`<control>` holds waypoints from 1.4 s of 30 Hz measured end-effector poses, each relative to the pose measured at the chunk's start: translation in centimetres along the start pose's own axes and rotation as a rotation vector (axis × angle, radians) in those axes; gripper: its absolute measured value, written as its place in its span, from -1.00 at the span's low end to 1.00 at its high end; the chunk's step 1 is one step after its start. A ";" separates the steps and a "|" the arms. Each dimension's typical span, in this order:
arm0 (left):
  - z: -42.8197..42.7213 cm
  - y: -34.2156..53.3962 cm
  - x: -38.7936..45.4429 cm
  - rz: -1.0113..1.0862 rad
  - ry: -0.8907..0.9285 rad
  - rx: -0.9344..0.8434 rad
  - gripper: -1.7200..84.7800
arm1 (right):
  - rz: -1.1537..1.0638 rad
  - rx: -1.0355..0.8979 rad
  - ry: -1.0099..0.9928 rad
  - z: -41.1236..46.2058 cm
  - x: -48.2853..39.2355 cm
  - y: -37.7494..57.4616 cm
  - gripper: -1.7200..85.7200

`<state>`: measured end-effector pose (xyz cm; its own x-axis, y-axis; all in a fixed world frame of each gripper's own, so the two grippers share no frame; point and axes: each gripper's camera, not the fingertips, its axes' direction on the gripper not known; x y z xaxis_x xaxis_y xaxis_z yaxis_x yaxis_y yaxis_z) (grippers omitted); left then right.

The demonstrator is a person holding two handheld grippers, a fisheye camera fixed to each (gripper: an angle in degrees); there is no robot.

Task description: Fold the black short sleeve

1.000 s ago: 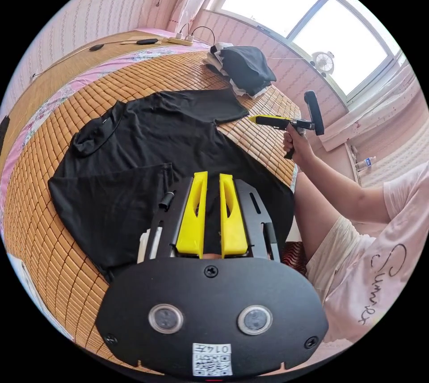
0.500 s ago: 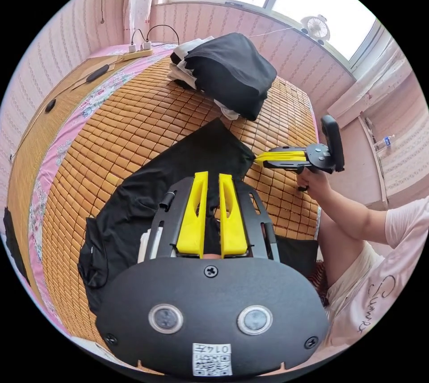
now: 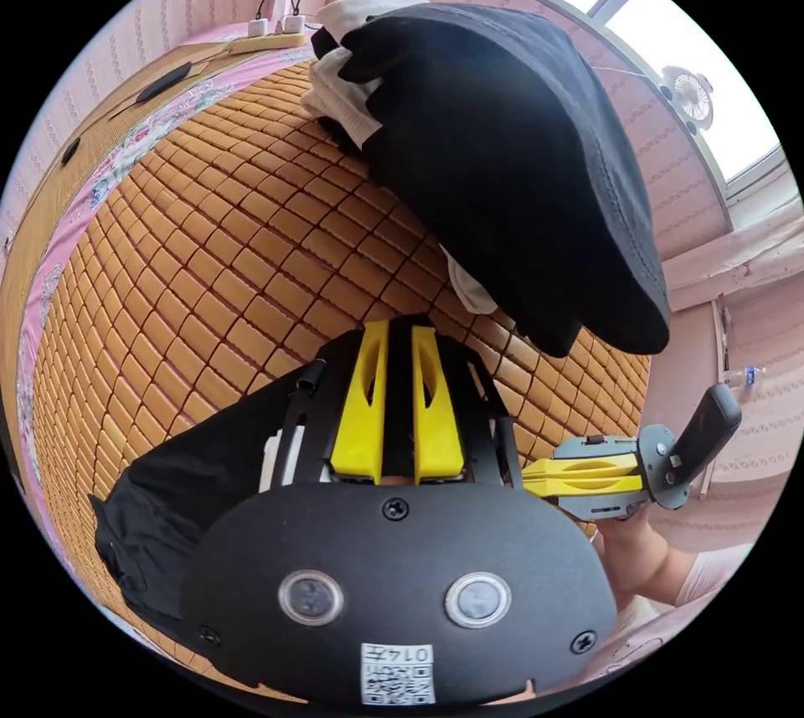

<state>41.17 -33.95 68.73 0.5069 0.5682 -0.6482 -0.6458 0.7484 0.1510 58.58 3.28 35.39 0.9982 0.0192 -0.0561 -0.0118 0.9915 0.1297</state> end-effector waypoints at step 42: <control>-25.0 43.7 -18.2 -0.322 0.014 0.145 -0.81 | -0.762 -0.532 0.034 16.9 -28.4 -9.3 -0.86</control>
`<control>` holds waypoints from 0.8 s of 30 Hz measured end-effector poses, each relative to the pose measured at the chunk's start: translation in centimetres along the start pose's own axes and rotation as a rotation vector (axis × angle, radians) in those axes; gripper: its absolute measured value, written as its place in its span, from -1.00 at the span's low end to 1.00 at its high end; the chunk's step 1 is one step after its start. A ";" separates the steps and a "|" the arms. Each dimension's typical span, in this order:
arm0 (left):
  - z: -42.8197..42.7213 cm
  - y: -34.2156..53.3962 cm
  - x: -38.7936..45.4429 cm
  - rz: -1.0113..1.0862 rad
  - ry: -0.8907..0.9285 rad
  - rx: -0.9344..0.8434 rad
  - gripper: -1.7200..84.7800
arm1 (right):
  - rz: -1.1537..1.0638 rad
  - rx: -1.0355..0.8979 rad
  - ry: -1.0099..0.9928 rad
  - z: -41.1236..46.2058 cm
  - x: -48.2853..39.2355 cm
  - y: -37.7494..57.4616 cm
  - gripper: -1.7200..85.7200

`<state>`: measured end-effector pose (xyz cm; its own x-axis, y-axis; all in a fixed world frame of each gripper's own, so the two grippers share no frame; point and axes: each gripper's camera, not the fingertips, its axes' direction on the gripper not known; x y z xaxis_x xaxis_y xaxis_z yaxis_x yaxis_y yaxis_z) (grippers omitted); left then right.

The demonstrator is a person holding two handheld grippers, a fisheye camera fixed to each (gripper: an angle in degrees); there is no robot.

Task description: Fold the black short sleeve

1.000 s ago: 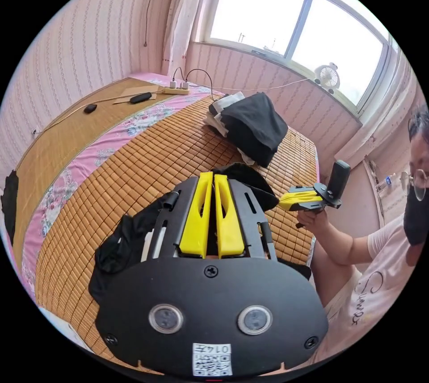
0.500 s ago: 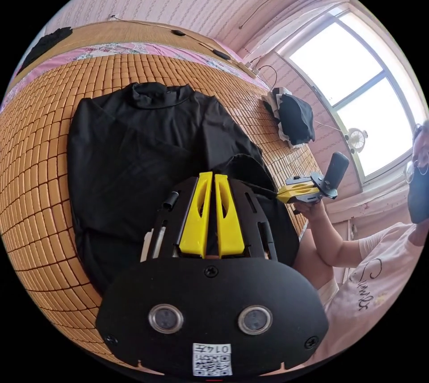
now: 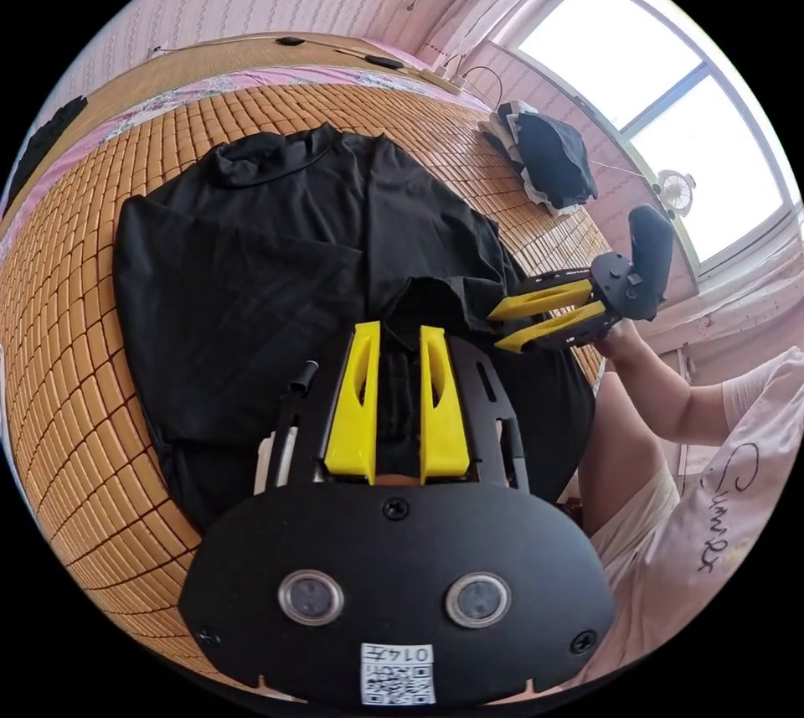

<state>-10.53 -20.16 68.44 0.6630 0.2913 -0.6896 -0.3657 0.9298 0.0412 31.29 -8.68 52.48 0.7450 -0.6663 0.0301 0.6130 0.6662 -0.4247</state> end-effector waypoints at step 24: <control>-17.6 4.0 -15.2 -0.219 -0.034 0.180 -0.83 | 0.298 0.112 0.083 -6.6 12.8 -8.6 -0.60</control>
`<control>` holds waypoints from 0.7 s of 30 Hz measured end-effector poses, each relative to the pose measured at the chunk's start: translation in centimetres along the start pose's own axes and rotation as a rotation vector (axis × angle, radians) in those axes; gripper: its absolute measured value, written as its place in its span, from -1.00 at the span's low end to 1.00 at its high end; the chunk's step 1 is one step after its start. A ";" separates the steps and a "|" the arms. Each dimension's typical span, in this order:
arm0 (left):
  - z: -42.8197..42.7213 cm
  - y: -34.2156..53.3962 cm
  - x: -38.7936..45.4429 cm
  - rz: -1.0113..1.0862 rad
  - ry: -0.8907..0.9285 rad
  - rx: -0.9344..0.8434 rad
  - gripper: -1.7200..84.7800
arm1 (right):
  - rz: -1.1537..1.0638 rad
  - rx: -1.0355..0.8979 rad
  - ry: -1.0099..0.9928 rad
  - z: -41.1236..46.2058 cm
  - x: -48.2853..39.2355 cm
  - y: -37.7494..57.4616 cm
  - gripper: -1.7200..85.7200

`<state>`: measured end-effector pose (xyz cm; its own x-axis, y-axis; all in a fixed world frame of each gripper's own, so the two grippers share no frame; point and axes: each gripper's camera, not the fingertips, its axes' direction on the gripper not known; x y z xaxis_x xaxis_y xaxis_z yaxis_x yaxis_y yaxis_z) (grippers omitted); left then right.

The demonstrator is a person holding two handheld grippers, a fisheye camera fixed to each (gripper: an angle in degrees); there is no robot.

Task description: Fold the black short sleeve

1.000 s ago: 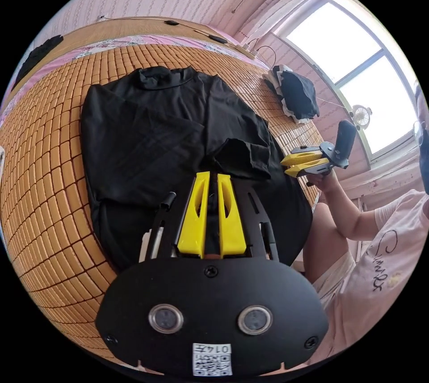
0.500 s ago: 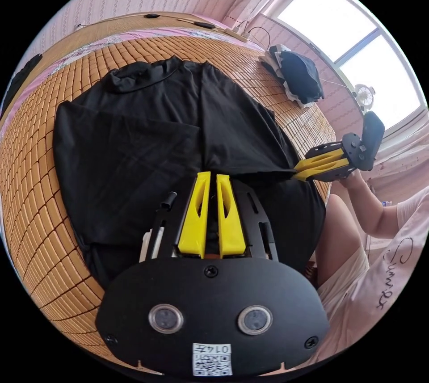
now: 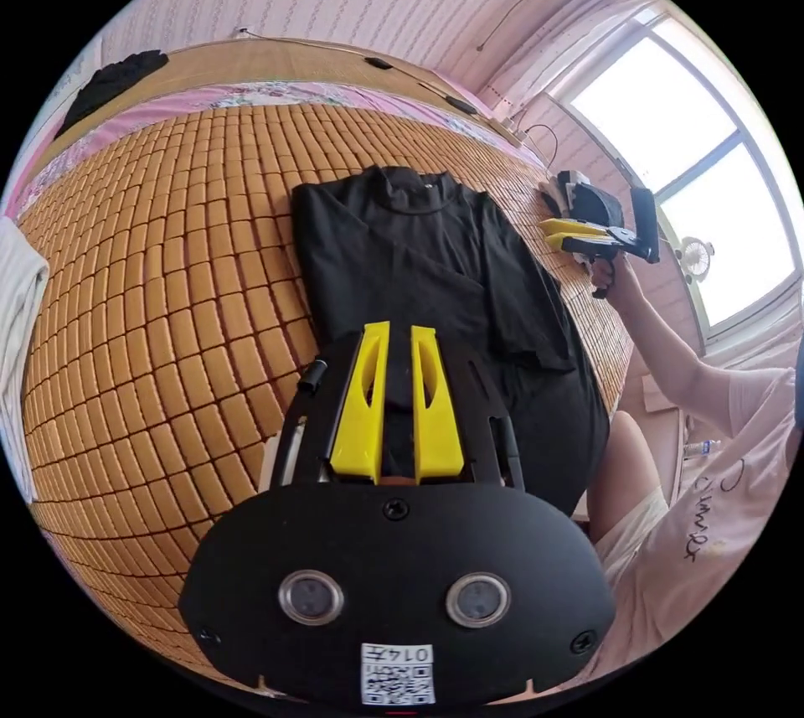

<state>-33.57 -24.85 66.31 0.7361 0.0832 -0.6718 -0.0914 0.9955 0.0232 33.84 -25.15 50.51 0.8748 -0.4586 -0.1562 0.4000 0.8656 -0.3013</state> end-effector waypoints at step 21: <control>-7.4 -12.1 -6.9 -0.221 0.030 0.248 -0.98 | 0.249 0.186 -0.111 -6.8 8.0 -1.4 -0.95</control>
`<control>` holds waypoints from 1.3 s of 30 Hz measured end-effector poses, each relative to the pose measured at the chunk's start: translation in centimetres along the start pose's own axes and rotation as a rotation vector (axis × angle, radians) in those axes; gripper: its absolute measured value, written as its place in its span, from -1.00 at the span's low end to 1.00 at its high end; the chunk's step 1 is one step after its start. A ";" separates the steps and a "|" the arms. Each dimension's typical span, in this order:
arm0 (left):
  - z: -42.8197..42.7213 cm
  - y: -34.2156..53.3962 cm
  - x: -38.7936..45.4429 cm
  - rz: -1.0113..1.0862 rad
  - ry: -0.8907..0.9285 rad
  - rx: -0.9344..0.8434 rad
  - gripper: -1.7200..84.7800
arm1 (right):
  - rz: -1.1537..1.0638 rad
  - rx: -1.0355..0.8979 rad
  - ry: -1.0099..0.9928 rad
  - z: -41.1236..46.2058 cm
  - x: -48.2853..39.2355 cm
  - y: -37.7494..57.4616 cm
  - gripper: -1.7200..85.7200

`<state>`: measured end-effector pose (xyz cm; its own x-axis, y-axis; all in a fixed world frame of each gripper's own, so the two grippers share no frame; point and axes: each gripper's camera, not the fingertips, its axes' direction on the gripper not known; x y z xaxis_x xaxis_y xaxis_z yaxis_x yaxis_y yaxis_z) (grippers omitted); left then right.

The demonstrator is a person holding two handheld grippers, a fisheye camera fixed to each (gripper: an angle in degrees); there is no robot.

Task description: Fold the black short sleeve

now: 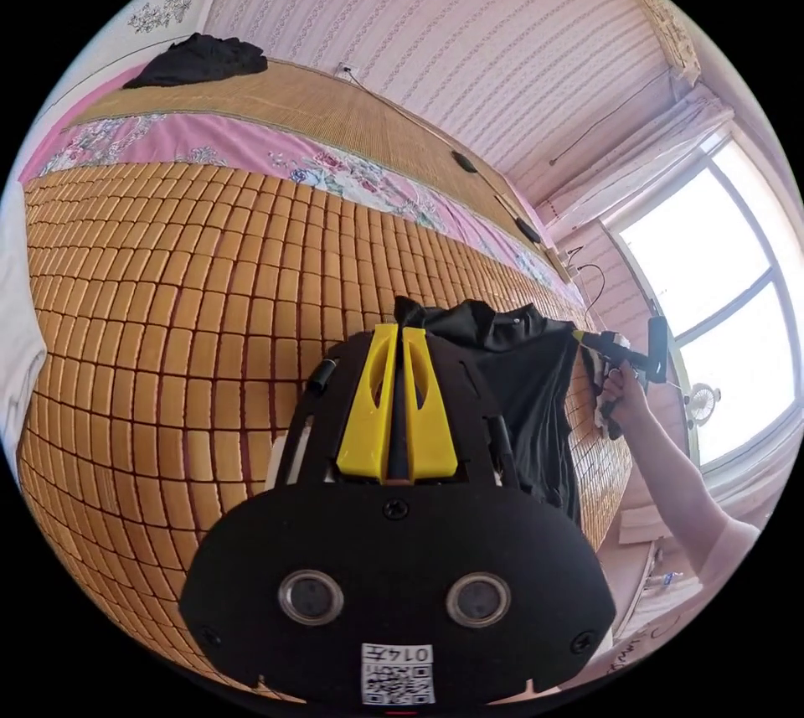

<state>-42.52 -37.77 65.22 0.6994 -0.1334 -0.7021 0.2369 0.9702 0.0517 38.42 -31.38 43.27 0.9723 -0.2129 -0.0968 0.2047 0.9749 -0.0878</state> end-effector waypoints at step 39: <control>-13.8 40.9 7.7 0.030 0.072 -0.378 -0.95 | 0.051 -0.275 -0.087 -10.1 -8.1 38.5 -0.95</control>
<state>-36.75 3.66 52.18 0.6502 -0.1027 -0.7528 -0.0571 0.9814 -0.1832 37.31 7.21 30.69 0.9890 -0.1461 -0.0234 0.1287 0.9274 -0.3513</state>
